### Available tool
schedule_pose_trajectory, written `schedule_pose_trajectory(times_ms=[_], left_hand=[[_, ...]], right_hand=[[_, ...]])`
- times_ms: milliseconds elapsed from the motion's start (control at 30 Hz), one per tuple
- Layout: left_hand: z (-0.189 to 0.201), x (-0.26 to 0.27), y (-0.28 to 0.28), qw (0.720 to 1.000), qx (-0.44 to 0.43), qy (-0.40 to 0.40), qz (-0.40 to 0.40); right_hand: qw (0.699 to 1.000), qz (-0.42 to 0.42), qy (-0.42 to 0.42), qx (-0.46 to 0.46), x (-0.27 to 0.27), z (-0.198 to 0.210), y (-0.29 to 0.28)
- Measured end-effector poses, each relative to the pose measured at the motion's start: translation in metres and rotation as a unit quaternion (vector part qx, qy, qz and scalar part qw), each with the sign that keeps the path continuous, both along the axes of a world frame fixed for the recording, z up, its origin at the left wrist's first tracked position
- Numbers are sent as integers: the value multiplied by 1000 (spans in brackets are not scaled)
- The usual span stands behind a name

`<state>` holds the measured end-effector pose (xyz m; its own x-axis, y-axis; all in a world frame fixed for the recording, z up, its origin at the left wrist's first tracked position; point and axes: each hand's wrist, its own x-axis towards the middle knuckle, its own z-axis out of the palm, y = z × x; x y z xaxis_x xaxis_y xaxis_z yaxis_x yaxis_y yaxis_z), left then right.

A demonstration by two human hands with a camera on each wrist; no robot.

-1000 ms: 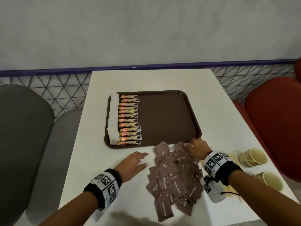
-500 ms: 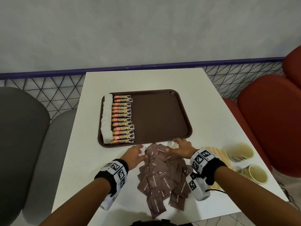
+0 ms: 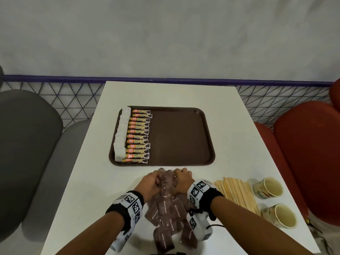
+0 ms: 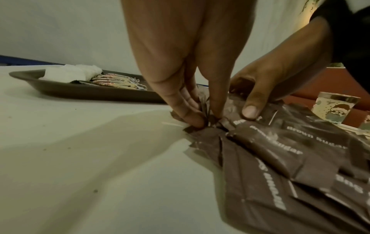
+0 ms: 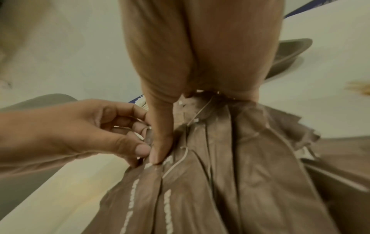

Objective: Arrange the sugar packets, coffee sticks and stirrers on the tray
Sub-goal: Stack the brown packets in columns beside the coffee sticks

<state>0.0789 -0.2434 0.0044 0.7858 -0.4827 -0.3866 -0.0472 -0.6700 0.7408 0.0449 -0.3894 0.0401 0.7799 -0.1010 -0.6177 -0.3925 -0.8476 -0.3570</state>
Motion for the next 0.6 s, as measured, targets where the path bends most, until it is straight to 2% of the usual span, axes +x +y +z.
schedule_pose_trajectory(times_ms=[200,300,433,533,600], left_hand=[[-1,-3,9,997,-56,-3,61],[4,1,16,995,-84,16,59],[6,5,34,994,-91,62,9],[3,4,45,996,-43,49,-68],[4,3,48,995,-29,33,-90]], right_hand=[[996,21,-4,87,14,-6,-1],[992,14,-15,122,20,-7,-2],[983,-23,-25,180,21,-4,-7],[969,-66,-21,235,21,1,-16],[958,-94,-34,267,23,3,-24]])
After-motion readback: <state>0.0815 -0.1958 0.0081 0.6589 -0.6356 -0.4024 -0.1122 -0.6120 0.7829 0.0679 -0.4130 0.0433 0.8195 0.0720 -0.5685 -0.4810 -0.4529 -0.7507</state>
